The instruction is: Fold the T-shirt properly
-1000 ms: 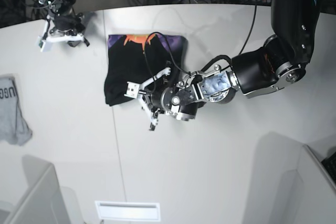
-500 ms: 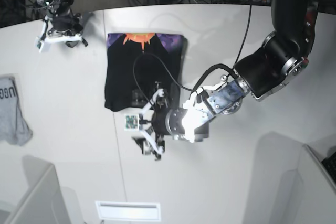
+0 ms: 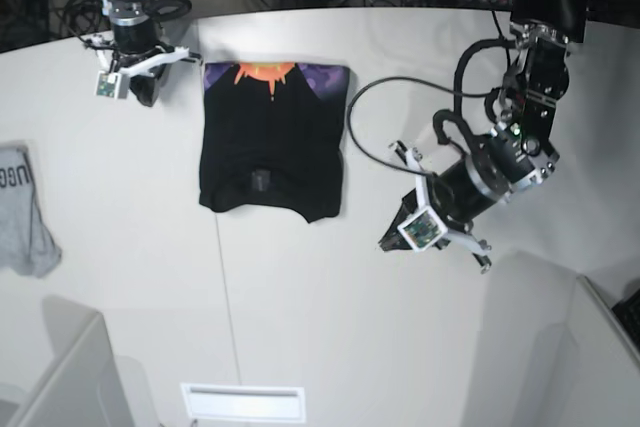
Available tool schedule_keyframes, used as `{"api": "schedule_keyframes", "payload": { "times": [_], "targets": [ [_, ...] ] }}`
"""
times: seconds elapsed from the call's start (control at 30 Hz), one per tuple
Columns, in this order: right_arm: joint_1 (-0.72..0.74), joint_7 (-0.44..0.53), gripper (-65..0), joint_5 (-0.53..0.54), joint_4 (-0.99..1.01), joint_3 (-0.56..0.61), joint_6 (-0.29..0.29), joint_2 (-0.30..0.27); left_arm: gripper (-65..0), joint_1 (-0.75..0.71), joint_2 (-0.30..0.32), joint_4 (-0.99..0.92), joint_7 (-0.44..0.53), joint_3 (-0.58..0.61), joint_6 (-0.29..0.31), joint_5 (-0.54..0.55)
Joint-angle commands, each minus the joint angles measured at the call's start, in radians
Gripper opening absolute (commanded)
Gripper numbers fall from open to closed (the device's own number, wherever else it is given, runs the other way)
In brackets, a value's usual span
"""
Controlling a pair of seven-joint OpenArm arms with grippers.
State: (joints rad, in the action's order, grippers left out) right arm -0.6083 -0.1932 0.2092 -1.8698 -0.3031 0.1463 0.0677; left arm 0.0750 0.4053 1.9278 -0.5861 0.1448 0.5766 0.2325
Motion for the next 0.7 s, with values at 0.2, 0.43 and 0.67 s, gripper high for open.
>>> {"api": "schedule_keyframes", "payload": {
  "times": [0.2,0.43,0.67],
  "targets": [
    [-0.138,0.311,-65.0,0.000,-0.011,-0.034,0.008,-0.033,-65.0,-0.403,0.077,0.022,0.545,-0.162,-0.004,0.014],
    [-0.218,0.823,-65.0,-0.001,0.180,-0.130,0.008,-0.033,-65.0,-0.760,0.076,-0.027,0.846,-0.216,-0.004,0.014],
    [-0.233,1.265,-65.0,-0.003,0.654,-0.123,0.008,-0.087,-65.0,-0.895,0.007,-0.333,1.271,-0.188,-0.008,-0.247]
  ]
}}
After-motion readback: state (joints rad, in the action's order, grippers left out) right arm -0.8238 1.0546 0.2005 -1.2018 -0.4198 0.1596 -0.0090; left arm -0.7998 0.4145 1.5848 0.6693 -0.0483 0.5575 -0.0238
